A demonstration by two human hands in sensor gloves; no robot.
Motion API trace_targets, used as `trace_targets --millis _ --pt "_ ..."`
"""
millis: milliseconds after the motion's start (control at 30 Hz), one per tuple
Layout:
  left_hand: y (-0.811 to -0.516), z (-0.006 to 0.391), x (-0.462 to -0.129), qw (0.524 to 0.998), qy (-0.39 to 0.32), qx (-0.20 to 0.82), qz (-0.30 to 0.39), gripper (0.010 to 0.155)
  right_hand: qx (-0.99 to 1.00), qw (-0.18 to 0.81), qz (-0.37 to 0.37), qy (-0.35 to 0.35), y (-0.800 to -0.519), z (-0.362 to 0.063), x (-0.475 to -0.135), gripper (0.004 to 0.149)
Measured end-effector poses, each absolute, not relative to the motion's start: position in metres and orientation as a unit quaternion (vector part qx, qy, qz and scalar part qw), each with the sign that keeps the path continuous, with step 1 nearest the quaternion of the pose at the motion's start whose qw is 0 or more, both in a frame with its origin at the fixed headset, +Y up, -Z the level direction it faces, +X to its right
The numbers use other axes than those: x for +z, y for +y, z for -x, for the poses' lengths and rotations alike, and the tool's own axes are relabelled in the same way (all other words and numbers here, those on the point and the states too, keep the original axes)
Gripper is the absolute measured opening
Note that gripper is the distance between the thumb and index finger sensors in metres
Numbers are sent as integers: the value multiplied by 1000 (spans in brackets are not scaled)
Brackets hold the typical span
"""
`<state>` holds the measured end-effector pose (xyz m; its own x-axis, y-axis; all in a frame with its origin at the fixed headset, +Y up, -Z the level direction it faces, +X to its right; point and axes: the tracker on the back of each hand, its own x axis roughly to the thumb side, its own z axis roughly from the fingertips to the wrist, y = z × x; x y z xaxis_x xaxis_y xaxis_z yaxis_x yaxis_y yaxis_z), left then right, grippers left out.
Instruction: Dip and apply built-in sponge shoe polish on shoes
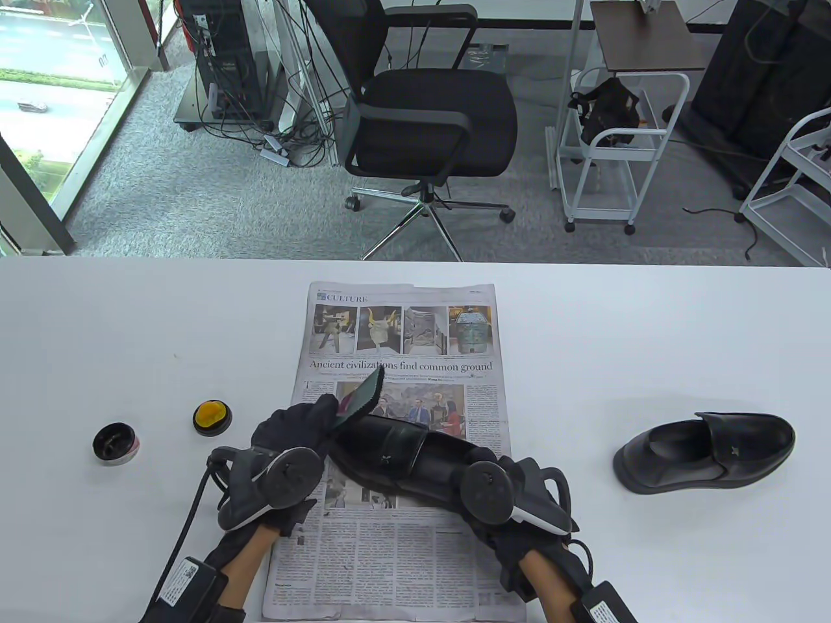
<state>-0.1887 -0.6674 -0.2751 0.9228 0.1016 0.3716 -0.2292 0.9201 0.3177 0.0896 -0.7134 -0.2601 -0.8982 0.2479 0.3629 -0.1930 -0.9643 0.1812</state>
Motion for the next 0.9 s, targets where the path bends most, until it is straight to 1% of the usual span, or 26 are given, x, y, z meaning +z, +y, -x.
trace_targets --millis 100,167,233,333,467,567,667,733,900 --pt "-671 172 -269 952 -234 90 -177 45 972 113 -195 70 -713 -90 -260 38" --pt "-679 157 -265 940 -296 90 -147 45 972 113 -195 71 -713 -90 -260 38" --pt "-687 146 -264 931 -338 75 -118 45 972 114 -195 71 -713 -90 -260 38" --pt "-698 140 -266 934 -348 -5 -79 43 972 113 -195 71 -713 -89 -260 38" --pt "-703 153 -275 943 -319 -78 -47 44 972 113 -195 71 -713 -89 -260 38" --pt "-701 164 -280 949 -301 -80 -50 44 972 113 -195 71 -713 -89 -260 38" --pt "-695 176 -284 962 -257 -46 -74 43 972 113 -195 71 -713 -89 -260 38" --pt "-689 184 -285 969 -225 0 -102 43 972 113 -195 71 -713 -89 -260 38" --pt "-674 193 -282 967 -180 108 -144 44 972 113 -195 71 -713 -89 -260 38"
